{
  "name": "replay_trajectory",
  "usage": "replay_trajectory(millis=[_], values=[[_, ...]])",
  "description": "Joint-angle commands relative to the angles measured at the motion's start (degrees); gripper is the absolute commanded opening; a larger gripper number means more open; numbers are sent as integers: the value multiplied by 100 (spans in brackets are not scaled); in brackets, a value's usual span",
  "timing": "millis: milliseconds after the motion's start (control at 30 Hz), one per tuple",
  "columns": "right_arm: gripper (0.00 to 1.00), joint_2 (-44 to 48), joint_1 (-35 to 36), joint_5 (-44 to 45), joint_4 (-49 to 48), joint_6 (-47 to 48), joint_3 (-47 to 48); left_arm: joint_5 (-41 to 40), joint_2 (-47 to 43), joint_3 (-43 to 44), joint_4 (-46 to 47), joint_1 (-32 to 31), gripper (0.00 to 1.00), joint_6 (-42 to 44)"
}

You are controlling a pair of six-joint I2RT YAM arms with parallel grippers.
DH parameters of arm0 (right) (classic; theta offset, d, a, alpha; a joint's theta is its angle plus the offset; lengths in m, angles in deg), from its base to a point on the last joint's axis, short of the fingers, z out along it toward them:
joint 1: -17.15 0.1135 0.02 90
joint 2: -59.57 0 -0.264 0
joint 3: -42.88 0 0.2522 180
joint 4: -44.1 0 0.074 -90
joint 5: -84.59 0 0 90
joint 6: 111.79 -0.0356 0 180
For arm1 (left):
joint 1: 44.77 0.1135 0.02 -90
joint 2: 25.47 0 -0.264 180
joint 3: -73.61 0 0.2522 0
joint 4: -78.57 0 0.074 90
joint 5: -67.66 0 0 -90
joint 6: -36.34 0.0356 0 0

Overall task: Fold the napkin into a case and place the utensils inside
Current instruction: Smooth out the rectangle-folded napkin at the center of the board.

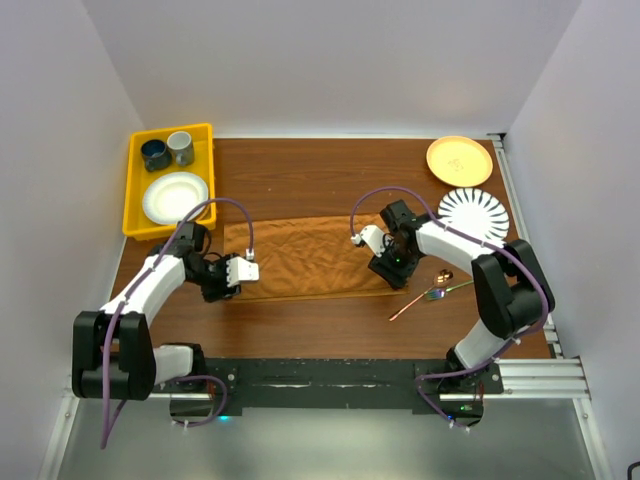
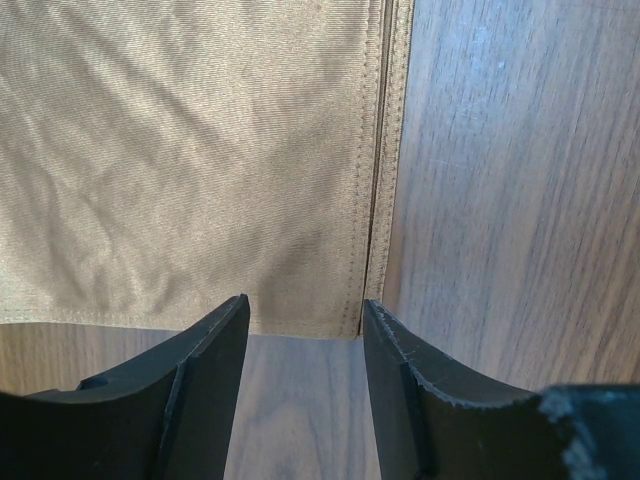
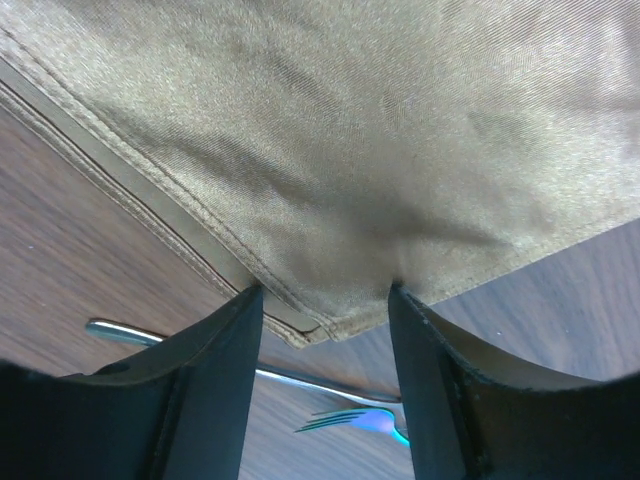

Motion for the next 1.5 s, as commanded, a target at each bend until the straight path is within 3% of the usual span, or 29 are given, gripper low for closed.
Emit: replay_trajectory(millis=[0, 100, 267, 467, 833, 1300, 1467], values=[[54, -13, 58, 154, -195, 86, -59, 193, 43, 212, 7, 48, 54, -38], [42, -5, 76, 163, -160, 77, -16, 193, 69, 221, 7, 48, 54, -29], [32, 188, 102, 110, 16, 16, 134, 202, 78, 230, 16, 48, 54, -29], [1, 136, 111, 67, 130, -2, 266, 237, 122, 230, 95, 48, 52, -55], [0, 180, 164, -39, 227, -28, 240, 228, 43, 10, 86, 5, 42, 278], [0, 136, 182, -39, 297, -37, 363, -167, 359, -87, 24, -162, 41, 375], [0, 118, 181, -30, 297, -28, 354, -237, 544, -69, 42, -163, 31, 340]])
